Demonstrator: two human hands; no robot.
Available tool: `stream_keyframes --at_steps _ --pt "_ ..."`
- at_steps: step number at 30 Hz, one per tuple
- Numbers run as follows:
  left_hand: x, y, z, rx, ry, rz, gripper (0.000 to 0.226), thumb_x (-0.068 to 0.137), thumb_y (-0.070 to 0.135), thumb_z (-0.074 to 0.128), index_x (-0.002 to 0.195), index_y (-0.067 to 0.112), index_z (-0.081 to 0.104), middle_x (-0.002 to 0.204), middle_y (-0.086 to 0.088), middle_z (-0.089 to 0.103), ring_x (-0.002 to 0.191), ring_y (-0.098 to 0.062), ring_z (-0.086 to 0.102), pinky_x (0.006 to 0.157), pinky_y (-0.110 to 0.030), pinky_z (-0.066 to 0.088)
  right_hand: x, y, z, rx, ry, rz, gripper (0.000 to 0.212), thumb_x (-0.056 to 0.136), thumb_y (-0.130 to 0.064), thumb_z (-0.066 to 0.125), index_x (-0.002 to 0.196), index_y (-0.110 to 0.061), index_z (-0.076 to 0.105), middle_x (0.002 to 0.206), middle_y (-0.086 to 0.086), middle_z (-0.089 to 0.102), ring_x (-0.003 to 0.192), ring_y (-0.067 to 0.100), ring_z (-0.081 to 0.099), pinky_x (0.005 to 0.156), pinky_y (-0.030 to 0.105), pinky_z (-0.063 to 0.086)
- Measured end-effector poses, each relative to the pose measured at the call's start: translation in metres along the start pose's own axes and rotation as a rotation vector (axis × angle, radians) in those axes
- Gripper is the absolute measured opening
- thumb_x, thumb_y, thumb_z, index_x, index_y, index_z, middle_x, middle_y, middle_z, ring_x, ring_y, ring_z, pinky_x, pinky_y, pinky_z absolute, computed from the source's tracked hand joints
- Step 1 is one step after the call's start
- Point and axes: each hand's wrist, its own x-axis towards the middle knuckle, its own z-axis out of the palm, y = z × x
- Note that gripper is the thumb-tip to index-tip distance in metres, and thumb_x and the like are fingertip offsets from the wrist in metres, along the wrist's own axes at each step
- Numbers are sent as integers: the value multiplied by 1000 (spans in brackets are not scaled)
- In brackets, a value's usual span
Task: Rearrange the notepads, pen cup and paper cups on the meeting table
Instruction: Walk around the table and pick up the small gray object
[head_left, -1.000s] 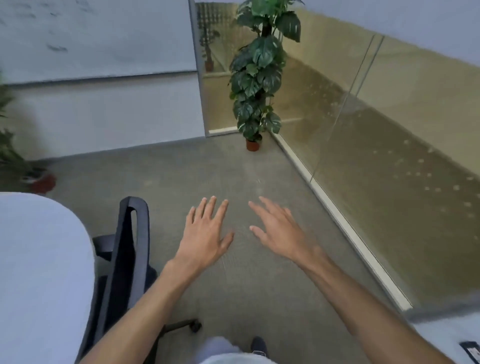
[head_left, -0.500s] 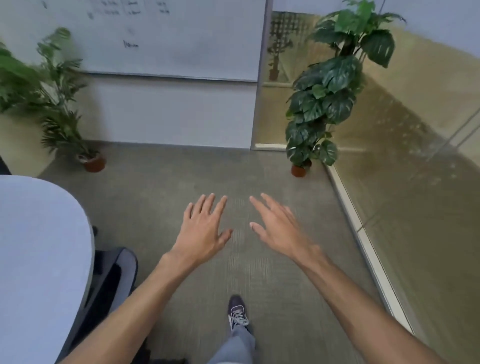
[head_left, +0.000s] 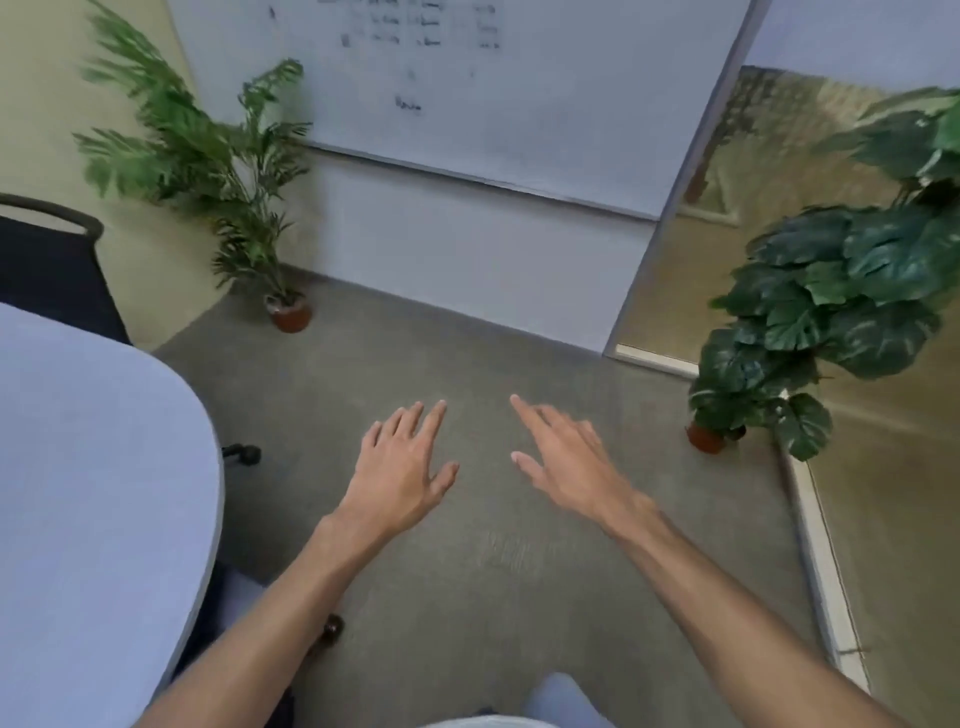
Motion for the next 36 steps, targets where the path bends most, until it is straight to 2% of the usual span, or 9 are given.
stream_keyframes --at_steps 6,14,17,20,24,29,36 --pt "60 -57 -8 -5 51 -199 77 93 54 48 157 24 17 160 -10 29 147 -28 27 119 -43 23 131 -16 5 -17 -36 -197 75 98 -44 51 159 -26 13 149 6 42 139 24 40 107 43 35" --pt "176 -133 -13 17 83 -427 77 95 53 47 158 23 14 162 -9 23 149 -27 22 120 -41 22 326 -30 13 24 -77 -428 73 98 -42 51 158 -27 13 148 4 42 138 26 41 111 49 35" --pt "215 -163 -22 9 90 -524 77 95 53 48 157 23 15 161 -10 25 148 -29 23 118 -44 27 396 -45 9 13 -108 -507 73 98 -42 51 158 -26 14 147 5 43 135 27 43 109 48 37" --pt "248 -196 -32 4 108 -626 77 95 54 47 157 24 14 162 -10 23 149 -29 20 119 -47 23 460 -65 7 -5 -107 -605 73 98 -44 51 158 -26 14 147 3 43 133 26 46 107 47 38" --pt "279 -238 -41 17 140 -751 77 94 56 46 157 25 14 162 -10 24 149 -29 20 120 -48 24 533 -101 9 1 -139 -730 72 98 -44 51 158 -25 17 145 2 45 132 24 46 105 45 39" --pt "311 -308 -51 -3 214 -907 74 96 59 42 157 28 14 164 -7 19 152 -27 14 120 -47 17 623 -165 22 7 -174 -866 71 98 -43 51 157 -24 18 148 3 43 133 26 45 106 49 38" --pt "359 -438 -75 -13 320 -1072 74 95 66 34 156 27 20 164 -7 21 151 -29 17 120 -46 19 753 -280 54 14 -192 -1000 69 97 -44 53 156 -23 23 149 6 42 135 26 43 105 45 39"
